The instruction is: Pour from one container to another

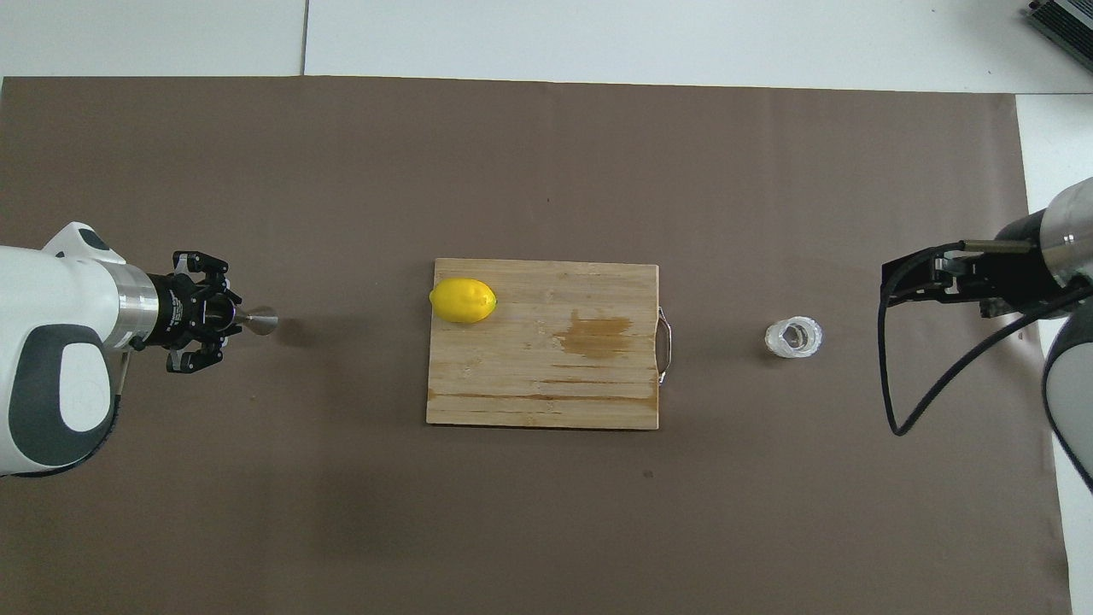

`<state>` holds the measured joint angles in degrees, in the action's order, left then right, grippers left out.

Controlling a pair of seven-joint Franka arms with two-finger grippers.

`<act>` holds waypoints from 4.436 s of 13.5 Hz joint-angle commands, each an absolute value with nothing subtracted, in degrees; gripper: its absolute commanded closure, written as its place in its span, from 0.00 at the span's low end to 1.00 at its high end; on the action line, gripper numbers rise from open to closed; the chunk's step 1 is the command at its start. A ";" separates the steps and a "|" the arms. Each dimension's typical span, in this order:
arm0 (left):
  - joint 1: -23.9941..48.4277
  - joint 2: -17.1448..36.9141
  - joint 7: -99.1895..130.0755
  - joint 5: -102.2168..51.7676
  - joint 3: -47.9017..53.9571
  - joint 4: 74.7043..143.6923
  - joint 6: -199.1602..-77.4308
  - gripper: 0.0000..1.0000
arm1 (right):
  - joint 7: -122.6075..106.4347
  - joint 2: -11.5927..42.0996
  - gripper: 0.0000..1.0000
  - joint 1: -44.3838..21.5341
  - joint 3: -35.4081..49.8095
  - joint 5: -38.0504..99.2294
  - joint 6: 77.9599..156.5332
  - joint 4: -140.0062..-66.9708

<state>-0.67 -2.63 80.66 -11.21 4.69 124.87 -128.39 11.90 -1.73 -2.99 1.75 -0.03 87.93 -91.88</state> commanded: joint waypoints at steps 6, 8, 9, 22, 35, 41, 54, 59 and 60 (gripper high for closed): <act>12.02 -1.94 97.87 -8.81 4.48 112.24 -116.81 1.00 | 10.90 -2.02 0.00 -2.55 1.58 1.58 87.36 -92.02; 16.50 -1.93 102.82 -7.39 4.48 112.15 -116.72 1.00 | 10.90 -2.02 0.00 -2.55 1.58 1.58 87.36 -92.02; 18.26 -1.93 104.40 -7.38 4.48 112.06 -116.98 1.00 | 10.90 -2.02 0.00 -2.55 1.58 1.58 87.36 -92.02; 36.99 16.65 128.30 -3.09 4.31 95.24 -120.51 1.00 | 10.90 -2.02 0.00 -2.55 1.58 1.58 87.36 -92.02; 40.52 24.08 136.41 2.11 4.48 90.97 -124.36 1.00 | 10.90 -2.02 0.00 -2.55 1.58 1.58 87.36 -92.02; 40.78 24.70 136.41 2.99 4.48 91.93 -125.07 1.00 | 10.90 -2.02 0.00 -2.55 1.58 1.58 87.36 -92.02; 40.87 24.52 136.41 3.16 4.48 93.60 -126.56 0.24 | 10.90 -2.02 0.00 -2.55 1.58 1.58 87.36 -92.02; 40.43 23.82 135.53 5.27 4.39 91.67 -121.47 0.00 | 10.90 -2.02 0.00 -2.55 1.58 1.58 87.36 -92.02; 39.99 22.95 135.27 5.27 4.39 91.67 -121.03 0.00 | 10.90 -2.02 0.00 -2.55 1.58 1.58 87.36 -92.02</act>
